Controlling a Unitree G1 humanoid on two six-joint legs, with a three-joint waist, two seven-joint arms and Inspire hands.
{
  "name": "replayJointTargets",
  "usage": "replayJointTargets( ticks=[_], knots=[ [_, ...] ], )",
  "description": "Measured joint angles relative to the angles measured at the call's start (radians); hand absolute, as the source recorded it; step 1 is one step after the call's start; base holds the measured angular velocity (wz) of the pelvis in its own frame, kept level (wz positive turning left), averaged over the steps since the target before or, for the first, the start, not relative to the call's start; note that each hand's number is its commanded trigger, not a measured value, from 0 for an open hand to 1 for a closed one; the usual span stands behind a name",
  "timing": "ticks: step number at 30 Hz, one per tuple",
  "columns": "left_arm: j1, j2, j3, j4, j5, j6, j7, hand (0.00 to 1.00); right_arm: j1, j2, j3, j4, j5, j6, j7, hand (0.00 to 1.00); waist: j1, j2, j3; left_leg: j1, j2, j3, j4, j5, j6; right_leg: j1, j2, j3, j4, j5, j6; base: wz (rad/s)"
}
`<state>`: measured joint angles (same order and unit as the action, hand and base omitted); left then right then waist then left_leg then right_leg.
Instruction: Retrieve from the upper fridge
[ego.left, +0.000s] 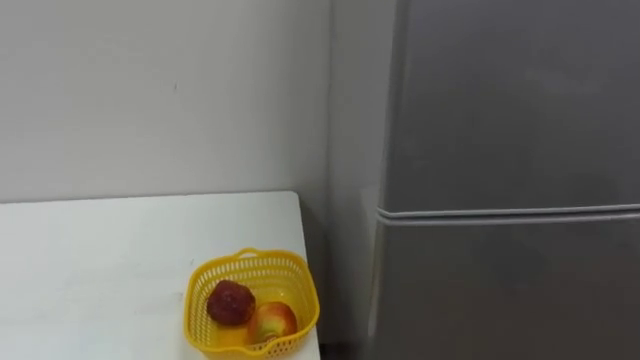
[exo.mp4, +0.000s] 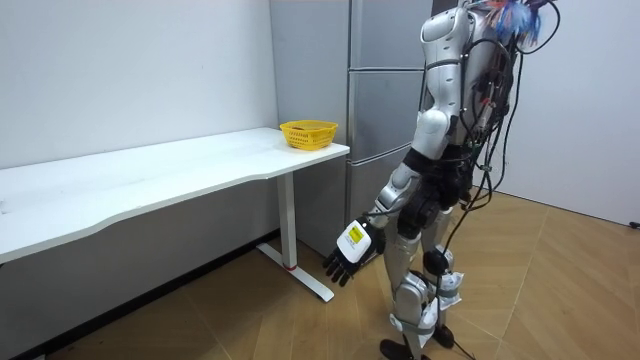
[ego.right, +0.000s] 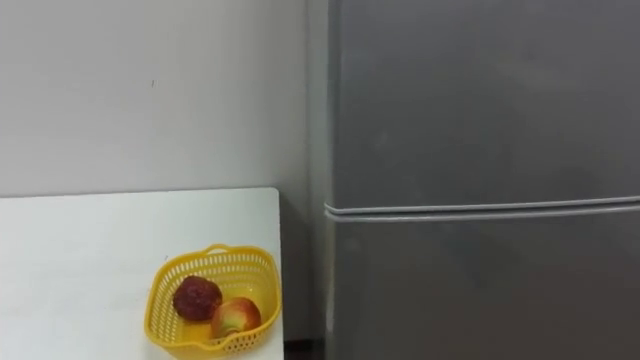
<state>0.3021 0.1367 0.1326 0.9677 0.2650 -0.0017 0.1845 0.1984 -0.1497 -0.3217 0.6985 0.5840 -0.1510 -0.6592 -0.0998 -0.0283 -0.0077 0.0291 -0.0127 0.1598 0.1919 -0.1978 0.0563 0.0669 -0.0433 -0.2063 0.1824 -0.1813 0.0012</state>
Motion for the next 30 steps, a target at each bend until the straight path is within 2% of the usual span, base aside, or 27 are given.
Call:
replayJointTargets(
  ticks=[3,5,6,8,12,17,21,25,30],
  knots=[
    [-0.007,-0.005,0.0,0.003,0.0,0.0,-0.01,0.0,0.011,0.002,0.039,0.127,-0.027,0.005,0.045,0.0,0.004,0.006,-0.0008,0.002,0.0,0.001,-0.006,0.0,0.0,-0.006,0.001,0.003,-0.011,-0.001,0.0,0.0],
    [-0.005,-0.008,0.0,0.004,0.002,-0.002,-0.02,0.0,0.014,0.001,0.057,0.218,-0.12,0.009,0.078,0.0,0.005,0.006,-0.0006,0.009,0.0,0.001,-0.011,0.0,0.0,0.003,0.002,0.003,-0.012,-0.001,0.0,-0.02],
    [-0.002,-0.008,0.003,0.018,0.003,-0.006,-0.023,0.0,0.02,0.001,0.067,0.275,-0.166,0.014,0.105,0.0,0.015,0.013,0.0027,0.018,-0.001,0.002,-0.017,0.0,-0.001,0.008,0.003,0.007,-0.013,-0.001,0.0,-0.03],
    [-0.01,-0.008,0.01,0.034,0.01,-0.005,-0.024,0.0,0.024,0.001,0.076,0.353,-0.204,0.023,0.152,0.0,0.02,0.01,0.0021,0.025,-0.001,0.002,-0.02,-0.001,-0.003,0.015,0.003,0.006,-0.013,-0.004,0.0,-0.02],
    [-0.017,-0.007,0.002,0.05,0.01,-0.002,-0.025,0.0,0.021,0.0,0.169,0.474,-0.323,0.067,0.247,0.0,0.026,0.012,0.0037,0.035,-0.001,0.003,-0.025,-0.003,-0.005,0.021,0.004,0.008,-0.018,-0.006,0.0,-0.02],
    [-0.042,-0.006,-0.036,0.082,0.008,0.004,-0.044,0.0,0.001,0.002,0.237,0.479,-0.421,0.085,0.367,0.0,0.03,0.016,0.0063,0.034,-0.001,0.006,-0.025,-0.003,-0.005,0.018,0.008,0.01,-0.016,-0.006,0.0,0.0],
    [-0.06,-0.007,-0.04,0.082,0.011,0.007,-0.066,0.0,-0.022,0.002,0.262,0.479,-0.518,0.1,0.45,0.0,0.05,0.015,0.0065,0.034,0.001,0.008,-0.025,-0.004,-0.005,0.019,0.008,0.013,-0.028,-0.005,0.0,0.0],
    [-0.068,-0.007,-0.04,0.08,0.011,0.016,-0.071,0.0,-0.031,0.002,0.264,0.484,-0.558,0.112,0.495,0.0,0.053,0.015,0.0063,0.034,0.0,0.007,-0.025,-0.004,-0.005,0.02,0.011,0.01,-0.03,-0.005,0.0,0.0],
    [-0.055,-0.008,-0.04,0.079,0.013,0.047,-0.092,0.0,-0.043,0.001,0.289,0.527,-0.616,0.141,0.538,0.0,0.055,0.011,0.0072,0.036,0.0,0.007,-0.027,-0.004,-0.007,0.023,0.01,0.011,-0.03,-0.005,0.0,0.0]
  ],
)
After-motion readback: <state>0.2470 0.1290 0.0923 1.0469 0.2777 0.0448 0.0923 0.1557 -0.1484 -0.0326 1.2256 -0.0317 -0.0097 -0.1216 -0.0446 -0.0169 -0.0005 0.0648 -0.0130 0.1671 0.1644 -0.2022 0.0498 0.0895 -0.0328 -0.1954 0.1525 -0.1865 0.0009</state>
